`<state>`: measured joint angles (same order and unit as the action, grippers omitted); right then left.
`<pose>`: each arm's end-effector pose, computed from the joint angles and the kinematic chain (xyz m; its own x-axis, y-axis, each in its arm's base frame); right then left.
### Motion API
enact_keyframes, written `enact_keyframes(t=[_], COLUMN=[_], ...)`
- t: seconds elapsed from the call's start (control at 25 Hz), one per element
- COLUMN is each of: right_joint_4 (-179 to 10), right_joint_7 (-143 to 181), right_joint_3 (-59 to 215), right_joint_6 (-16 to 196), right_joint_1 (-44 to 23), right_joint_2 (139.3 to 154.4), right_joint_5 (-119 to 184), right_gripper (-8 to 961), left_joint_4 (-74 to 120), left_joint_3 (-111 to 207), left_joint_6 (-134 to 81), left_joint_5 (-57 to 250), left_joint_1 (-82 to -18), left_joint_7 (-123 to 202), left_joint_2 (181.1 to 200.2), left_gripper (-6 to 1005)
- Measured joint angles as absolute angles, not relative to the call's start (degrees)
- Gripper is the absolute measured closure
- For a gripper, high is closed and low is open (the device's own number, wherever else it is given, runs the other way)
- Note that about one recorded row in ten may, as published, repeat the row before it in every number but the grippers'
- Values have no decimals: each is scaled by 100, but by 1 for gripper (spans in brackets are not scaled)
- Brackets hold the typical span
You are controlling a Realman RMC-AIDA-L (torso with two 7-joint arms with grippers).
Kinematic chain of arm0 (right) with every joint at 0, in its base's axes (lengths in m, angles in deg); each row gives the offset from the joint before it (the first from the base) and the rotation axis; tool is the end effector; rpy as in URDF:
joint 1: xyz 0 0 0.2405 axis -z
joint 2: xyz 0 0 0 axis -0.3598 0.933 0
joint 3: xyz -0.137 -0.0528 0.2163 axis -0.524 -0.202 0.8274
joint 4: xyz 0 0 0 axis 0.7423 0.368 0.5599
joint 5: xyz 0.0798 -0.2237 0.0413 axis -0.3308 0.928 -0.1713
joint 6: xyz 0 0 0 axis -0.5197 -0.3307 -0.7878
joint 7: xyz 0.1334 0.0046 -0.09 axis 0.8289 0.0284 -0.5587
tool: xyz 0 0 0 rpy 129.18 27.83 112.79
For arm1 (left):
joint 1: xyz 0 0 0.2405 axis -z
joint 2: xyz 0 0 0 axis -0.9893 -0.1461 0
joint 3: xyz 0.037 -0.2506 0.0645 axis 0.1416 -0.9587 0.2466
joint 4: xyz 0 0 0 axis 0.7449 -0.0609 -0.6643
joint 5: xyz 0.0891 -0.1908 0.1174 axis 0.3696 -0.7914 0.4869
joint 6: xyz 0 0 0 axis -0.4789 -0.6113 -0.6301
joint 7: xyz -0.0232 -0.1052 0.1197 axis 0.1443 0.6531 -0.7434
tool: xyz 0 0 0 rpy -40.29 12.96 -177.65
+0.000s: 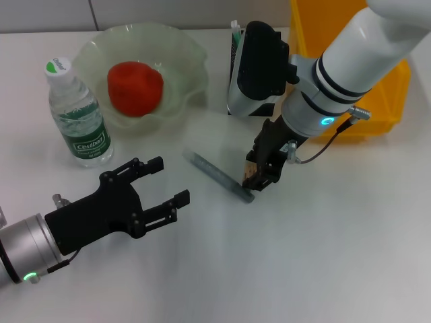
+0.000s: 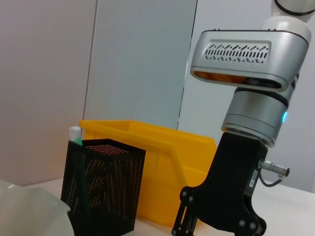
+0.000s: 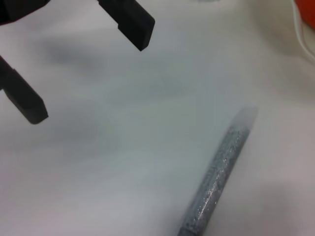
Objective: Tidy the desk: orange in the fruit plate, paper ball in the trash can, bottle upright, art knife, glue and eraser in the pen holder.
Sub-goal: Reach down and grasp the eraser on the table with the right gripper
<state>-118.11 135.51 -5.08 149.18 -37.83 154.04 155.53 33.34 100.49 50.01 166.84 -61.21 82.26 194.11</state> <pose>0.1477 0.4261 -0.1315 0.8956 -0.1601 0.4151 -0.1052 -0.9828 -0.1519 -0.3260 0.2790 -0.0837 0.7206 0.1889 0.6671 0.4735 -0.8369 -0.2745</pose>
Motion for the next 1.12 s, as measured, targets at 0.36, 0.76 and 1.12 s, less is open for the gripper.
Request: enact_keyframes(t=[0.36,0.76,1.12], right_joint_4=[-11739,-11742,-11751], right_joint_7=[13547,13547,13547], right_joint_3=[-508,-508,-508], right_joint_6=[14919,14919,14914], right_joint_1=[-3792,-3798,-3798], right_joint_2=[15404,15404,15404], right_joint_5=[15553,15557,15557], right_gripper=[419,419,466], left_joint_4=[3334,3346,3351], left_joint_3=[10049,10049,10049], left_joint_6=[5001,4982,4980], left_joint_5=[16684,16684,16684], left_joint_1=[-6119,-6112,-6112], left_joint_7=[8226,8226,8226], left_joint_2=[19411,19411,19411], left_gripper=[199,200,199])
